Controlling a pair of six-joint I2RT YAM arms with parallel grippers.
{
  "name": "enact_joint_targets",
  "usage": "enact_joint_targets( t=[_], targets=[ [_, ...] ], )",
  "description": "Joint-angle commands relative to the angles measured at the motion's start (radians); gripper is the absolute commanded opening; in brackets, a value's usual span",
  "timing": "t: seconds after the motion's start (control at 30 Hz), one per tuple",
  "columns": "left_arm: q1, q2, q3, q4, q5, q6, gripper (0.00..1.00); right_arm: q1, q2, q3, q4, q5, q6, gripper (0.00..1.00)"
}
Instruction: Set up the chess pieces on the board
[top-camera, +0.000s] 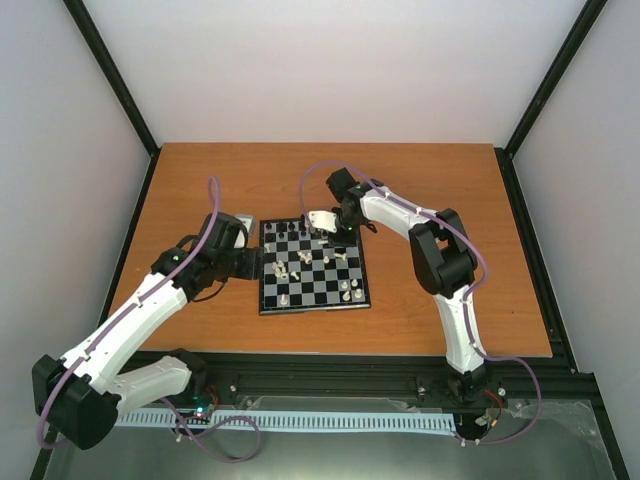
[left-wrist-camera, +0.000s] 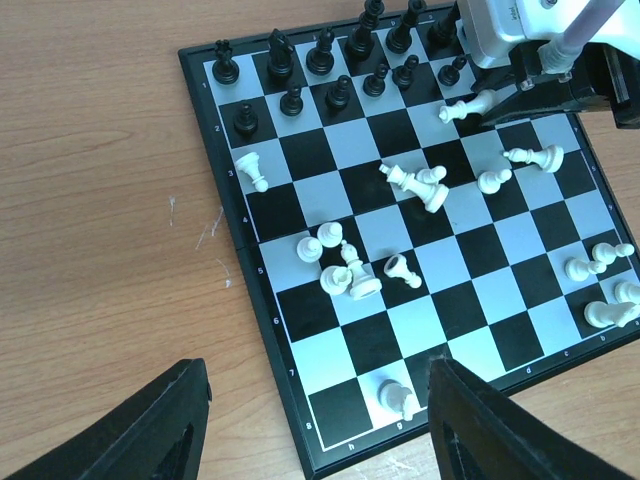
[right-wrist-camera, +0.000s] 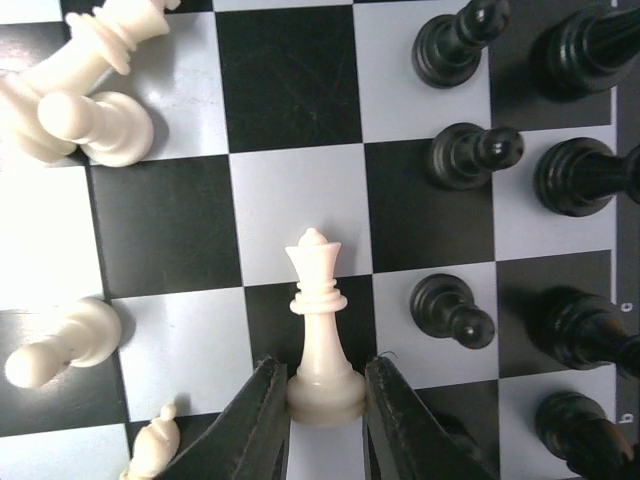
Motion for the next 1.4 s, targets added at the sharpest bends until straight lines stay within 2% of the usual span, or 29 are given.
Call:
enact_joint_targets(
  t=[0.0, 0.3, 0.53, 0.77, 0.9, 1.03, 1.17, 1.23, 1.37],
  targets=[
    [0.009, -0.011, 0.005, 0.012, 0.008, 0.022, 0.63, 0.002, -0.054, -0.024, -0.023, -0.031, 0.027, 0.16],
    [0.009, -0.020, 0.006, 0.010, -0.017, 0.011, 0.63, 0.001, -0.191, -0.043, 0.007, -0.133, 0.190, 0.14],
    [0.026, -0.045, 0.014, 0.019, 0.003, 0.017, 0.63, 0.001, -0.398, -0.152, 0.042, -0.257, 0.352, 0.13],
    [0.026, -0.082, 0.032, 0.104, 0.165, -0.015, 0.60, 0.002, -0.614, -0.325, 0.085, -0.413, 0.504, 0.15],
    [0.025, -0.103, 0.030, 0.229, 0.269, -0.123, 0.59, 0.002, -0.712, -0.436, 0.121, -0.430, 0.538, 0.16],
    [0.022, -0.092, -0.046, 0.469, 0.391, -0.278, 0.55, 0.002, -0.791, -0.559, 0.188, -0.437, 0.546, 0.16],
    [-0.008, -0.032, -0.102, 0.656, 0.442, -0.396, 0.54, 0.002, -0.814, -0.618, 0.216, -0.442, 0.539, 0.16],
    [-0.041, 0.006, -0.101, 0.707, 0.457, -0.419, 0.58, 0.000, -0.814, -0.622, 0.222, -0.446, 0.537, 0.16],
    [-0.104, 0.077, -0.065, 0.735, 0.455, -0.431, 0.58, 0.001, -0.812, -0.625, 0.234, -0.454, 0.538, 0.16]
  ],
)
